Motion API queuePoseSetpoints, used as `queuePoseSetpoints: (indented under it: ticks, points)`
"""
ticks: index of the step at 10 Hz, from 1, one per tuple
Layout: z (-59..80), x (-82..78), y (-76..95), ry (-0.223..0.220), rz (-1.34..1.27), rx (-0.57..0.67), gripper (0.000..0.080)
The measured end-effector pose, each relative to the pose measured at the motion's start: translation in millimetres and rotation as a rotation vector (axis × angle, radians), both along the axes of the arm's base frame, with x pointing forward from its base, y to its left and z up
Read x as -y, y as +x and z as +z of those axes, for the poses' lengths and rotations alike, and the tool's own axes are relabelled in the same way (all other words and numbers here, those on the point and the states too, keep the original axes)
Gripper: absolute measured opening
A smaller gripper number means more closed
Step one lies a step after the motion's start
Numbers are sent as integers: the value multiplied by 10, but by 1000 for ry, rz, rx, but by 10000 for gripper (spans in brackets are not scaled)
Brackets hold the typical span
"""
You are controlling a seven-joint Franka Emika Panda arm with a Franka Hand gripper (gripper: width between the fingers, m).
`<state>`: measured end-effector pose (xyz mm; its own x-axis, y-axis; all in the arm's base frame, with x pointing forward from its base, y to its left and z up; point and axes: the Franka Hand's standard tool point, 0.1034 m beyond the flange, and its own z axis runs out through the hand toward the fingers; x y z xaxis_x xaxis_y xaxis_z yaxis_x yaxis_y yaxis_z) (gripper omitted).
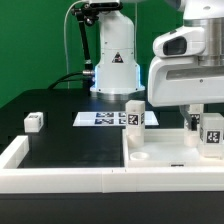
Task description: Assemble square table
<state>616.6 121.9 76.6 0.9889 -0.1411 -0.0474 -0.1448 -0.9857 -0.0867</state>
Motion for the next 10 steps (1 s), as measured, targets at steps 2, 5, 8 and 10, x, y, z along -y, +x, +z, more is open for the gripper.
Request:
queuePoseSetpoints:
  ticks: [2,5,8,10]
  points:
    - [-3,22,1,-4,0,0,378]
    - [-9,49,2,-7,-40,-4,294]
    - [-10,54,3,-12,-247,-23,293]
    - [-18,59,1,-18,-460,-44,293]
